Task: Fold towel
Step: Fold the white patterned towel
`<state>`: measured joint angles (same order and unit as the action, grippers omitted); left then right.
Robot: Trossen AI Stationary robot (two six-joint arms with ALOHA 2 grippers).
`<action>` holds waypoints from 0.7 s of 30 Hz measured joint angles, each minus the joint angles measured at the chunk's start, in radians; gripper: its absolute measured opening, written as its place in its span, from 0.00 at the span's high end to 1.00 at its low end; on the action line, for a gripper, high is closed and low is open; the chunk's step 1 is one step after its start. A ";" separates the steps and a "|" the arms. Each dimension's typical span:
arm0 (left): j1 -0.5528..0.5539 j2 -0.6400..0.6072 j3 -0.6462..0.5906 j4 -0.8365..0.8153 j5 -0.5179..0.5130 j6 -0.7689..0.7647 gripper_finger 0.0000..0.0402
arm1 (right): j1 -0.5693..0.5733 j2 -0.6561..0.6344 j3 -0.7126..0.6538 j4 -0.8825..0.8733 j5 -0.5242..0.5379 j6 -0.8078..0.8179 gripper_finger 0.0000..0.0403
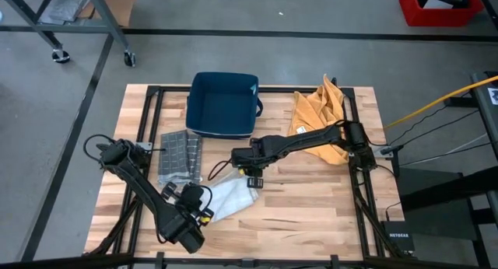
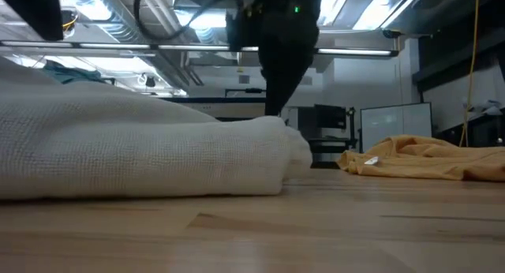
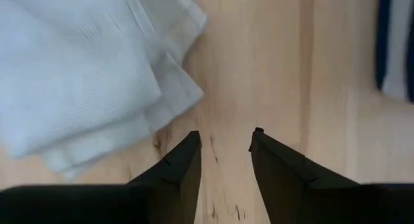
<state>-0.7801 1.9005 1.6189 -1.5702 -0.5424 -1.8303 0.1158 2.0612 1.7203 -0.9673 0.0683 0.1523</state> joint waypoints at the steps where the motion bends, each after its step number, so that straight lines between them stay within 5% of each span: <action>1: 0.004 -0.005 0.000 0.011 -0.003 0.002 0.97 | 0.000 -0.013 0.000 0.003 -0.006 0.004 0.66; 10: 0.022 0.030 0.001 0.326 -0.011 0.261 1.00 | 0.076 -0.050 0.002 0.152 -0.184 0.098 0.66; 21: 0.070 0.122 0.001 0.334 -0.010 0.287 1.00 | 0.163 0.017 0.001 0.277 -0.114 0.093 0.66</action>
<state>-0.7097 2.0221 1.6196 -1.2362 -0.5522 -1.5429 0.2783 2.0784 1.7214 -0.6905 -0.0459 0.2455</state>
